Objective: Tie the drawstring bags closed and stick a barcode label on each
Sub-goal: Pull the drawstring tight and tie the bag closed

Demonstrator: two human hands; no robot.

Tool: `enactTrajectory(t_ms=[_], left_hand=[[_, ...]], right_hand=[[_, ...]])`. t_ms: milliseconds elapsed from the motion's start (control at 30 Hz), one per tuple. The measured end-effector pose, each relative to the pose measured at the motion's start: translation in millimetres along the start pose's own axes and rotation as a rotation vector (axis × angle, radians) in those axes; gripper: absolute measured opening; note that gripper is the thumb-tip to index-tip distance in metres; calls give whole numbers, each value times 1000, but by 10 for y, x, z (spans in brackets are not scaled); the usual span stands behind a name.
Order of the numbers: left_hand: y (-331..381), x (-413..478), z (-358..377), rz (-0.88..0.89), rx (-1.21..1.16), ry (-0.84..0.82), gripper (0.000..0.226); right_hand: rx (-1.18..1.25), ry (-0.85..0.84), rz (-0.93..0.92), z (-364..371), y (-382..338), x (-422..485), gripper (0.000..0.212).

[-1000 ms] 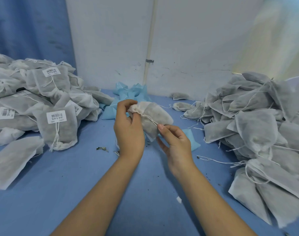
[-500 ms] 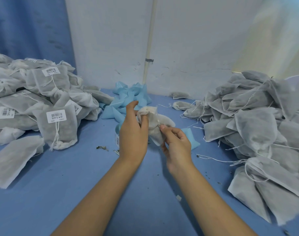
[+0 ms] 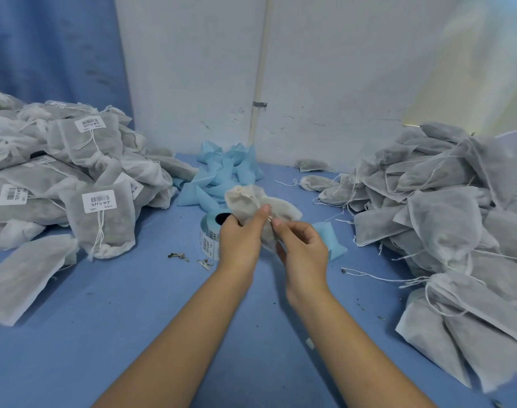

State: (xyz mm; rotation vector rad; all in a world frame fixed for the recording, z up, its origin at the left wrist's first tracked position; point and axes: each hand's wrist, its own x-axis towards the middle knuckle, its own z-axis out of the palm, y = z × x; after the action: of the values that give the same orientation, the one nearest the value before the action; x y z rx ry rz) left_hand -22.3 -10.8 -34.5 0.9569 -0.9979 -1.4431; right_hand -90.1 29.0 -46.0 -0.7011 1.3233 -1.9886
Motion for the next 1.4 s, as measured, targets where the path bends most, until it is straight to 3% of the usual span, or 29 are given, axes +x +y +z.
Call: enactTrajectory(t_ms=[167,300,367,467,600,800,1033,1100,1233,1333,1400], left_hand=[[47,57,-78,-147,-340,-79,29],[95,60,-94,-87,-450,-131,17],[131,81,-104,-41,-469,-120,21],[174,76,-118,-13,-454,-122,22],[179,47,-118,20,-376,-134,14],[184,8,-86,66,-199,-143,19],[68,46,-212,109,214,-94,37],[-4,43,-301,213,447,-159,40],[-113,73,-476,607,1142,-301,29],[-114,64,-496,667,1181,-263,24],[-134,58,-517,677,1152,-248,24]], right_hand=[[132,-101,94,9,-8,9,11],[289,-206,190,-31,20,35,4],[31,-213,105,-91,78,65,19],[-798,-329,-286,-169,193,85,46],[-1038,-400,-515,-167,298,84,38],[-1150,-298,-672,-177,254,68,25],[-1125,-142,-572,-283,173,176,13],[-1145,-97,-572,-293,166,189,11],[-1225,-8,-663,-263,178,160,8],[-1285,18,-729,-258,157,142,8],[-1319,-20,-679,-257,153,145,13]])
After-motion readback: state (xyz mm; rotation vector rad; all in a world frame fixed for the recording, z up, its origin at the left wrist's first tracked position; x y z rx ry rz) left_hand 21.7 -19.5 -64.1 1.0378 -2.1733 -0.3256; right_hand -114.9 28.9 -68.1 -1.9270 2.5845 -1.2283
